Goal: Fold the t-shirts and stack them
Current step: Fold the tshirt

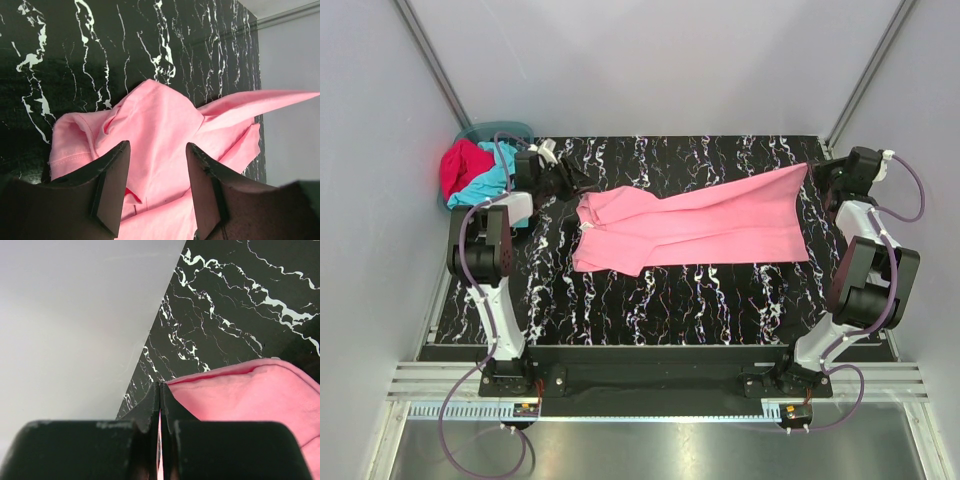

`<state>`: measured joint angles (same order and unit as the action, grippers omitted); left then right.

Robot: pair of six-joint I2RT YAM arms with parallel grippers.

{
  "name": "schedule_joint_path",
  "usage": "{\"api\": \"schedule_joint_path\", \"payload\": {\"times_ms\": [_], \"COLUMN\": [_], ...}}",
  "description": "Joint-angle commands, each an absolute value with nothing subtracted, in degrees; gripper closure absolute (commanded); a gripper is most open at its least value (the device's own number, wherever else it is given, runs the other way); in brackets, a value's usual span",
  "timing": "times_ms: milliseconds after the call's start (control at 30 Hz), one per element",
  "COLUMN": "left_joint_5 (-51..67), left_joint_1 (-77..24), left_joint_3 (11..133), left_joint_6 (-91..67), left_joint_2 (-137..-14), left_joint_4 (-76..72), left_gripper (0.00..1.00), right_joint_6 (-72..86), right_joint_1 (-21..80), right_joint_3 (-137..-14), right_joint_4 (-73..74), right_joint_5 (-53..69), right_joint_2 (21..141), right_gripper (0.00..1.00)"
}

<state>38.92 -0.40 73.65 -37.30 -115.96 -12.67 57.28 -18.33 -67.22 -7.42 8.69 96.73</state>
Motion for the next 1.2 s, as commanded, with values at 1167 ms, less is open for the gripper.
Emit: {"api": "schedule_joint_path", "payload": {"times_ms": [1167], "left_joint_5": [34.6], "left_joint_1": [-1.5], "left_joint_3": [86.3], "left_joint_6": [-29.4], "left_joint_2": [-123.7], "left_joint_4": [-0.1], "left_gripper": [0.52], "right_joint_6": [58.5], "right_joint_1": [-18.6], "right_joint_3": [-69.6], "right_joint_4": [-12.0], "right_joint_5": [10.1], "right_joint_2": [97.1], "right_gripper": [1.00]}}
